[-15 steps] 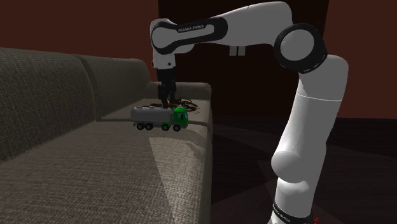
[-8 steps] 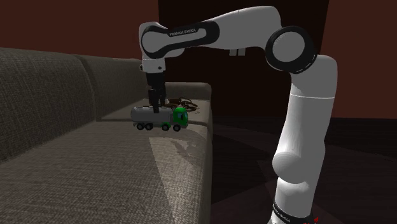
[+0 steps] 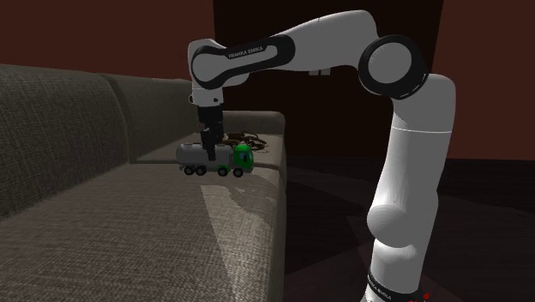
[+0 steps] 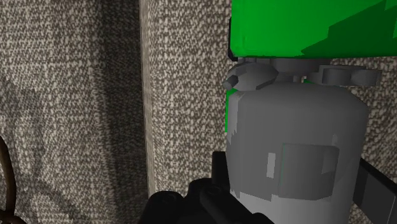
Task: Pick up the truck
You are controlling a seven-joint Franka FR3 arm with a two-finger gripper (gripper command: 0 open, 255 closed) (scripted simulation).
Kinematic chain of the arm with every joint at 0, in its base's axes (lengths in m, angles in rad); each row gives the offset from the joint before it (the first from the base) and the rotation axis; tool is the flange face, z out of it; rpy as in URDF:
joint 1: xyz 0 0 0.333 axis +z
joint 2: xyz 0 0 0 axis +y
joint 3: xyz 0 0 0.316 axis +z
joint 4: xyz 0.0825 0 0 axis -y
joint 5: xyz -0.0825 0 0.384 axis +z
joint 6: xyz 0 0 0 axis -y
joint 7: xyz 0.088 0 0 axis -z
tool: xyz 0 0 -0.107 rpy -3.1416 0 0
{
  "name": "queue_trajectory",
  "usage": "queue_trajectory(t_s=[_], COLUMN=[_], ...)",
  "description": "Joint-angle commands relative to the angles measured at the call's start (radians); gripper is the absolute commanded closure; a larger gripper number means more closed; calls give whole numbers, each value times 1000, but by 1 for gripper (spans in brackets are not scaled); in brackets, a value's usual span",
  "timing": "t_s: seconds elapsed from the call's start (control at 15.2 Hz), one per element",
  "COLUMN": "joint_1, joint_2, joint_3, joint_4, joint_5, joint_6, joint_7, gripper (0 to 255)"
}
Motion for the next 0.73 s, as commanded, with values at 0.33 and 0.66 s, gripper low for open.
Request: queue_trajectory(t_s=[0.33,0.66], joint_1=[0,0], joint_2=[0,3], joint_3=[0,0], joint_4=[-4,55], joint_5=[1,0], joint_6=[2,-53], joint_7=[0,-4], gripper=[255,255])
